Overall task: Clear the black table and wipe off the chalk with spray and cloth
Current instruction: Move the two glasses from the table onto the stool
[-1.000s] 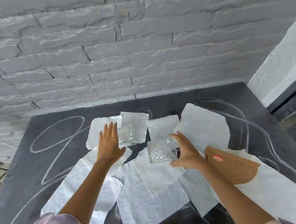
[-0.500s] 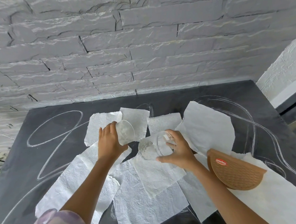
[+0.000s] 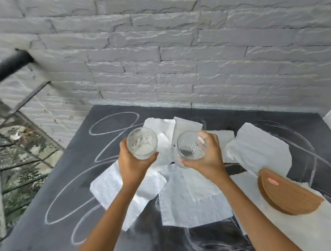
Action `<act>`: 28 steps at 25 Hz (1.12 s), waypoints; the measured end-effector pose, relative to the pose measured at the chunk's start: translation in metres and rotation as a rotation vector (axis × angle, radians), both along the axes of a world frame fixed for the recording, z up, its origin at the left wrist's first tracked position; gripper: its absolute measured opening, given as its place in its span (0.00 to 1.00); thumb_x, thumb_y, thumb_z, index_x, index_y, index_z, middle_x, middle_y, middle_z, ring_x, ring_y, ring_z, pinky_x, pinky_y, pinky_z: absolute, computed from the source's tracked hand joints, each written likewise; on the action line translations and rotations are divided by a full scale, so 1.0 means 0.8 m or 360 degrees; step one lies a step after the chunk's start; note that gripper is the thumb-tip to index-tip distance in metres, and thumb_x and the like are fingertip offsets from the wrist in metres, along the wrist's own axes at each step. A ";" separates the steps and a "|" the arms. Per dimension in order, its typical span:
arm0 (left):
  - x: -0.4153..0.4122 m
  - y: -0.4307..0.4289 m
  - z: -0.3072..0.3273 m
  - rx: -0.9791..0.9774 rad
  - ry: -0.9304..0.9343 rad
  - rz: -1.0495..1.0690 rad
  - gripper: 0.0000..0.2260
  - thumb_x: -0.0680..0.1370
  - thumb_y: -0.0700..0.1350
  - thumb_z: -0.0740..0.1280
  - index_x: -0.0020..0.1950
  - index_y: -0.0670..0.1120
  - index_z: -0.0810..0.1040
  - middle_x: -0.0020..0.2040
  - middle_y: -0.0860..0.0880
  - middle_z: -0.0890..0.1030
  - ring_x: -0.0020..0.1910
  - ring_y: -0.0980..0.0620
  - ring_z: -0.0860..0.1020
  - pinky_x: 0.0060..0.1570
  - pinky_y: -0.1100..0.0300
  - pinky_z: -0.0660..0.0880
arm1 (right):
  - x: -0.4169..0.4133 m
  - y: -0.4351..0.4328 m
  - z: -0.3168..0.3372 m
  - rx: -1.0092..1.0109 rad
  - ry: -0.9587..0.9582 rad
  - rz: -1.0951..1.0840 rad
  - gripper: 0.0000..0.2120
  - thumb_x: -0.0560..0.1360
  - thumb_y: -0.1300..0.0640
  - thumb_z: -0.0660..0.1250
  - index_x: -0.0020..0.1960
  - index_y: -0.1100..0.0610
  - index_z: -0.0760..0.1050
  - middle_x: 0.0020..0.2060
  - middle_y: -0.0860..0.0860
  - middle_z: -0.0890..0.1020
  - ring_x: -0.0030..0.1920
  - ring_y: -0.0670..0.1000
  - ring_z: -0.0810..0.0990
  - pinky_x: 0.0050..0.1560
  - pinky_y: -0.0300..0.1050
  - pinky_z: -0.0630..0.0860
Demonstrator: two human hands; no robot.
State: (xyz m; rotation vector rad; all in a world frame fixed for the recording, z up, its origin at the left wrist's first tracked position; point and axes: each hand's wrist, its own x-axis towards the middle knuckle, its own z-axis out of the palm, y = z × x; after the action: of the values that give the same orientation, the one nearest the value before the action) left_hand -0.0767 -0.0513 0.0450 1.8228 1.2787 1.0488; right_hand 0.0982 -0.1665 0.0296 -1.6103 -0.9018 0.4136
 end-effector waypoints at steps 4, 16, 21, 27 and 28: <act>-0.116 -0.048 0.018 -0.0056 -0.0105 0.0193 0.34 0.57 0.49 0.81 0.56 0.55 0.66 0.46 0.64 0.73 0.43 0.67 0.74 0.39 0.79 0.66 | -0.112 -0.003 0.023 0.0021 -0.0137 0.0107 0.42 0.50 0.56 0.82 0.60 0.52 0.68 0.54 0.48 0.66 0.56 0.46 0.71 0.59 0.33 0.68; -0.496 -0.264 -0.047 -0.0188 -0.0072 0.1118 0.42 0.56 0.58 0.78 0.65 0.62 0.62 0.59 0.60 0.73 0.56 0.65 0.70 0.56 0.60 0.68 | -0.490 -0.081 -0.016 -0.0164 -0.0178 0.1001 0.44 0.52 0.57 0.83 0.63 0.59 0.67 0.56 0.50 0.66 0.56 0.44 0.70 0.60 0.31 0.67; -0.567 -0.362 -0.132 -0.0417 0.0025 0.1446 0.43 0.54 0.54 0.80 0.64 0.56 0.65 0.57 0.53 0.76 0.56 0.54 0.74 0.53 0.62 0.68 | -0.572 -0.116 -0.095 -0.0448 -0.0369 0.1303 0.44 0.52 0.50 0.82 0.64 0.53 0.66 0.54 0.44 0.64 0.52 0.39 0.68 0.53 0.34 0.69; -0.609 -0.405 -0.262 -0.0699 0.0120 0.1523 0.42 0.56 0.48 0.81 0.66 0.47 0.67 0.61 0.46 0.75 0.59 0.47 0.74 0.54 0.63 0.66 | -0.640 -0.137 -0.231 -0.0781 -0.0680 0.1569 0.45 0.55 0.47 0.79 0.67 0.53 0.64 0.60 0.48 0.66 0.58 0.50 0.72 0.51 0.46 0.75; -0.615 -0.405 -0.284 -0.0728 0.0133 0.1536 0.42 0.56 0.47 0.81 0.66 0.46 0.67 0.60 0.47 0.75 0.58 0.47 0.74 0.54 0.63 0.67 | -0.650 -0.137 -0.254 -0.0809 -0.0701 0.1603 0.45 0.55 0.47 0.79 0.67 0.53 0.64 0.60 0.48 0.66 0.58 0.51 0.73 0.51 0.48 0.76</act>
State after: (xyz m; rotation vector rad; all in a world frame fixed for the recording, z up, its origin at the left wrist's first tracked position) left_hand -0.5690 -0.3752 -0.1818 0.8738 2.3134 1.0002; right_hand -0.4217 -0.2764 -0.1740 -1.6103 -2.0759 1.0683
